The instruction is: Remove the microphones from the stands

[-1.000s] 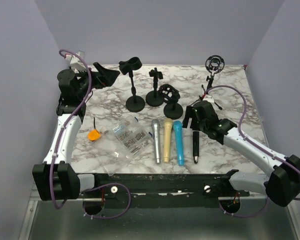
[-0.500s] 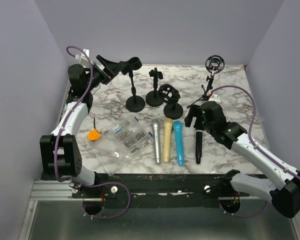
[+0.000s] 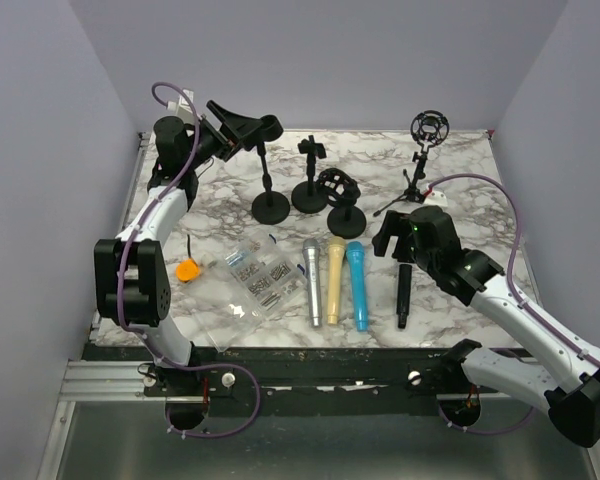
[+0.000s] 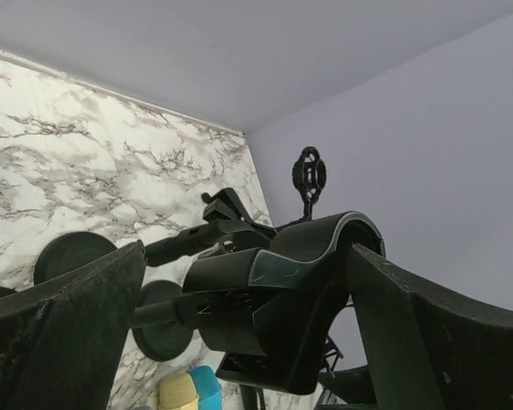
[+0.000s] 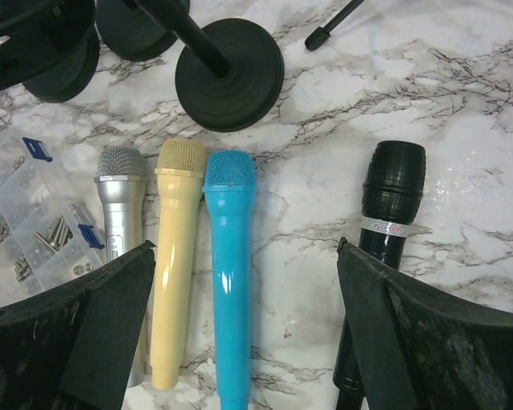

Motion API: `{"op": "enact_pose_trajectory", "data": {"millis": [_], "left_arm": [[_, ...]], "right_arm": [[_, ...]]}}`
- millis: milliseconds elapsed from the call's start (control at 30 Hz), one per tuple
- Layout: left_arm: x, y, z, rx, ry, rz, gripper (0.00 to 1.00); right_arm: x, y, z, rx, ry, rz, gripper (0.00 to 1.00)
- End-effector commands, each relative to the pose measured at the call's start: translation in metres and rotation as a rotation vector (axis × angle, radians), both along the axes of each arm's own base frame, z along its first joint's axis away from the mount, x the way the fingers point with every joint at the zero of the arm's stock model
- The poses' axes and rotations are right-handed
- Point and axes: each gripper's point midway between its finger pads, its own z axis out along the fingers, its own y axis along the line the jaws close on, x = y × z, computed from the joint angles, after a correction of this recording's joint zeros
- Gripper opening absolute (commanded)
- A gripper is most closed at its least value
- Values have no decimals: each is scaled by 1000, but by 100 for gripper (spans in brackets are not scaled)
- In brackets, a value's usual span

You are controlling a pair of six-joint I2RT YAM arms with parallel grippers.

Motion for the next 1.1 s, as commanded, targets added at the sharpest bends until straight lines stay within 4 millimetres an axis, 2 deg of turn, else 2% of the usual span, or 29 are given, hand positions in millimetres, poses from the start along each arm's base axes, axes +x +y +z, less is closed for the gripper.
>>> {"op": "enact_pose_trajectory", "data": {"millis": [0,233,433,600,833,867,967,1067], "left_arm": [[8,-6,-12,27,17,-13,98],[1,-1,-56,112,94,13,92],[-4,2,-115,199,208,1,90],[-4,2,-140,207,260,-3,90],[-6,1,-134,216,251,1,90],[-6,2,-128,226,240,5,90],[-7,9,-100,274,192,35,93],[-14,21,-52,347,85,94,97]], "right_arm": [[-6,-6,-5,-22,17,0,89],[-5,-3,-9,-16,21,7,88],[-5,1,-19,-3,39,15,89],[-8,0,-18,8,34,14,89],[-11,-11,-5,-8,2,-13,89],[-11,-13,-2,-10,-3,-23,89],[-12,-14,8,1,-20,-25,90],[-13,-15,18,15,-45,-32,90]]}}
